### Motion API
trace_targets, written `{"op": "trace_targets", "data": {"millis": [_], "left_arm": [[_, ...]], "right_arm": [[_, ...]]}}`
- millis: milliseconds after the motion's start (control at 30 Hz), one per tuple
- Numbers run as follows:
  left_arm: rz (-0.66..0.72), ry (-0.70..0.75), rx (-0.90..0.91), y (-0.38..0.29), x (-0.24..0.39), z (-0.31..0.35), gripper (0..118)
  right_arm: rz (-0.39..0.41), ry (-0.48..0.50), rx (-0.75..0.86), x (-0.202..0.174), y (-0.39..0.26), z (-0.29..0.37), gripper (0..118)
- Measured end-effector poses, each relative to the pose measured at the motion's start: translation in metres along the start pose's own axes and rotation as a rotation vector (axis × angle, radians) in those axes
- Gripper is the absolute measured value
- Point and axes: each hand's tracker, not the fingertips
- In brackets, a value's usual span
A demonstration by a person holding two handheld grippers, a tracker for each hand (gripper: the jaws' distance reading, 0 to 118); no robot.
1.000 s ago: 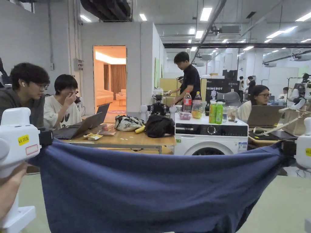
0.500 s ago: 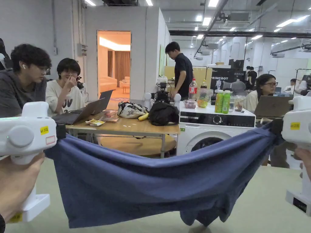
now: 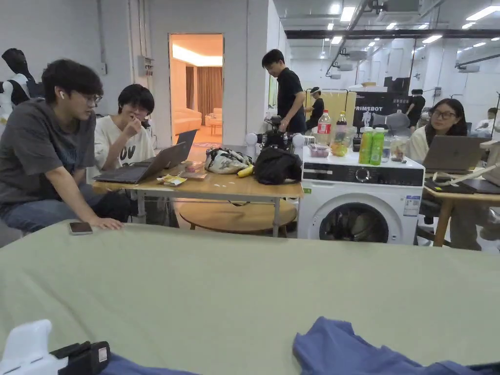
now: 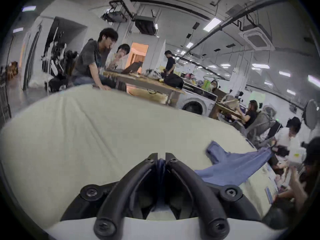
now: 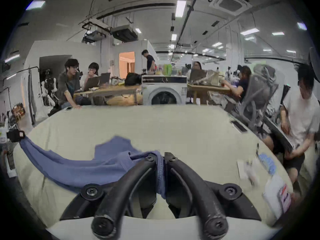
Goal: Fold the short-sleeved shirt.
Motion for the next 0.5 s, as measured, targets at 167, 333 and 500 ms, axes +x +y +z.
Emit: {"op": "trace_targets", "data": {"millis": [167,333,500], "left_arm": [[-0.008,0.008,-0.060,-0.050,-0.002,0.064,2],[0.038,0.054,-0.163,-0.088,-0.022,0.094,2],[0.054,0.009,-0.123,-0.111,-0.038,0.102,2]], "right_arm": [[-0.210,-0.057,-0.045,0.025,-0.082,0.060,3],[-0.261,-0.077,-0.119,0.037,-0.132,0.090,3],[-0.275,-0.081,-0.157,0.039,-0.149,0.102,3]]}}
